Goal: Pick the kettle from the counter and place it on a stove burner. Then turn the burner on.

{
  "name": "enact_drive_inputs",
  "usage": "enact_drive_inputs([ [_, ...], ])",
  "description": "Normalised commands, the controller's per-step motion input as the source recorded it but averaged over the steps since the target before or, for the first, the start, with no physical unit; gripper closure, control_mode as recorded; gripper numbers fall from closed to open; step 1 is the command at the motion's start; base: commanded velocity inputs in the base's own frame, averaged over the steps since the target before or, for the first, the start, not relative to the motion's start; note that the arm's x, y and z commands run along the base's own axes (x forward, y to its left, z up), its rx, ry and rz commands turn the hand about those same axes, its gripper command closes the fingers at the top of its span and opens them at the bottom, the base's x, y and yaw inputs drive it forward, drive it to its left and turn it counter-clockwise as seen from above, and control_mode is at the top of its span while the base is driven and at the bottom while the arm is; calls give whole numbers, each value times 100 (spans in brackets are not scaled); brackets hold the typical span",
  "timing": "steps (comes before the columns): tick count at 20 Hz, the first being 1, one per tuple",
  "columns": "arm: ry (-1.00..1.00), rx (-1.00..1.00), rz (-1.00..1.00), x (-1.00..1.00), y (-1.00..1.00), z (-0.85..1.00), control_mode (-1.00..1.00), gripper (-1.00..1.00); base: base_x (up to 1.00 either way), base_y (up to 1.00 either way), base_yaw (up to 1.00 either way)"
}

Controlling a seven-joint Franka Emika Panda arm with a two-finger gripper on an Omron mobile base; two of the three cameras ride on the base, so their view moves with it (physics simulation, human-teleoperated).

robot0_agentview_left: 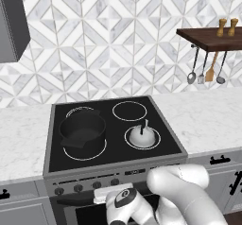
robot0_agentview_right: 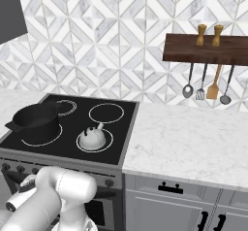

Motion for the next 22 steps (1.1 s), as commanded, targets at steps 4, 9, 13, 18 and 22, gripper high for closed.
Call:
enact_drive_inputs([
  [4, 0, 0, 0, 0, 0, 0, -100, 100, 0, 0, 0],
  [9, -10, -2, 2, 0, 6, 12, -100, 100, 0, 0, 0],
  [13, -20, -20, 13, 1, 39, 18, -100, 100, 0, 0, 0],
  [18, -26, -27, 21, 4, 59, 29, -100, 100, 0, 0, 0],
  [22, -20, -31, 22, 9, 69, 40, -100, 100, 0, 0, 0],
])
